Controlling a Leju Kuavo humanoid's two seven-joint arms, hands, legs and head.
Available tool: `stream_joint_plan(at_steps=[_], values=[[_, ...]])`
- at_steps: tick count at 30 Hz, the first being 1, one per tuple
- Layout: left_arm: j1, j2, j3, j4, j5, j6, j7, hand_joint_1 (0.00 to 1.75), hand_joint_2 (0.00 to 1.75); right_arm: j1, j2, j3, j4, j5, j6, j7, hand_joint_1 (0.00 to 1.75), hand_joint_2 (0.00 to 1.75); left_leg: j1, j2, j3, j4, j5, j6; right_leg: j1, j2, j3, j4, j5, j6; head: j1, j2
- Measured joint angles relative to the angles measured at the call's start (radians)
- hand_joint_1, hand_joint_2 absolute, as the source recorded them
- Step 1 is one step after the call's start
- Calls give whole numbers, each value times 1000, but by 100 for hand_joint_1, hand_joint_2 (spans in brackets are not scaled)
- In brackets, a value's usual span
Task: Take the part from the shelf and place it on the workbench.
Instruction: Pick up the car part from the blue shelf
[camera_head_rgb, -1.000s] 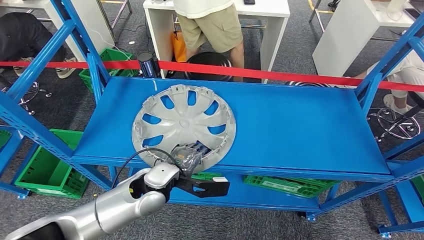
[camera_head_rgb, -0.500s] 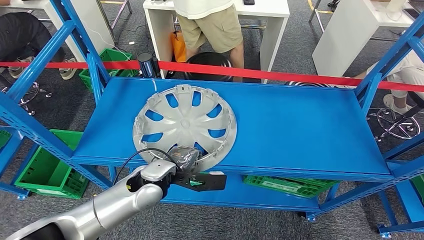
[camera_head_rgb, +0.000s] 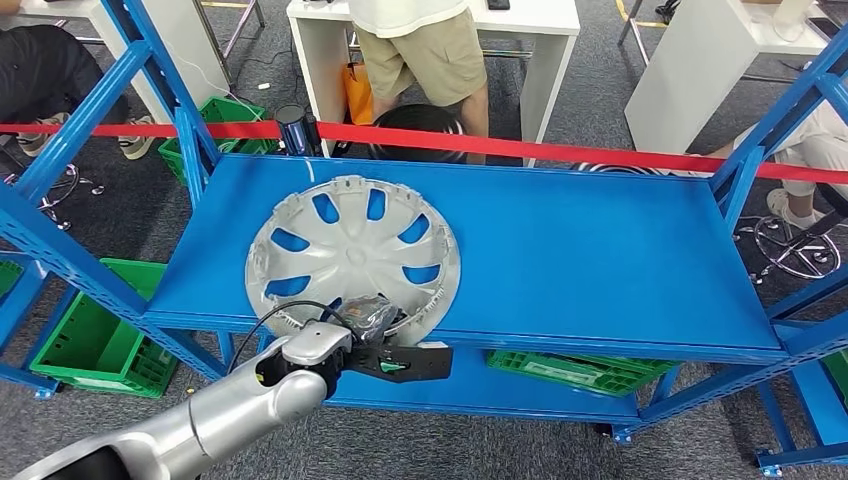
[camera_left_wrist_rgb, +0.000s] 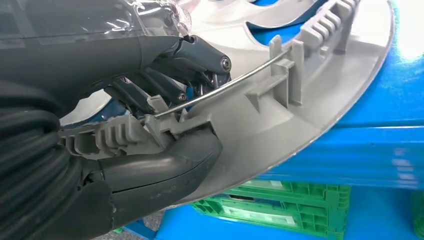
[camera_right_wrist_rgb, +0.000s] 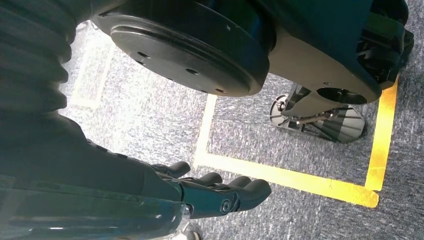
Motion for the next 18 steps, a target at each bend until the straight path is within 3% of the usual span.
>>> stream_joint_plan(at_steps=[12, 18], values=[[-1, 0, -10, 8, -1, 5, 0, 175, 175, 0, 0, 0, 0, 0, 0, 0, 0, 175, 0, -4, 0, 0, 0, 0, 0, 0, 0, 0, 0, 0, 0, 0], [-1, 0, -27, 9, 18, 132, -2, 175, 175, 3, 0, 0, 0, -13, -1, -7, 0, 175, 0, -5, 0, 0, 0, 0, 0, -1, -1, 0, 0, 0, 0, 0]])
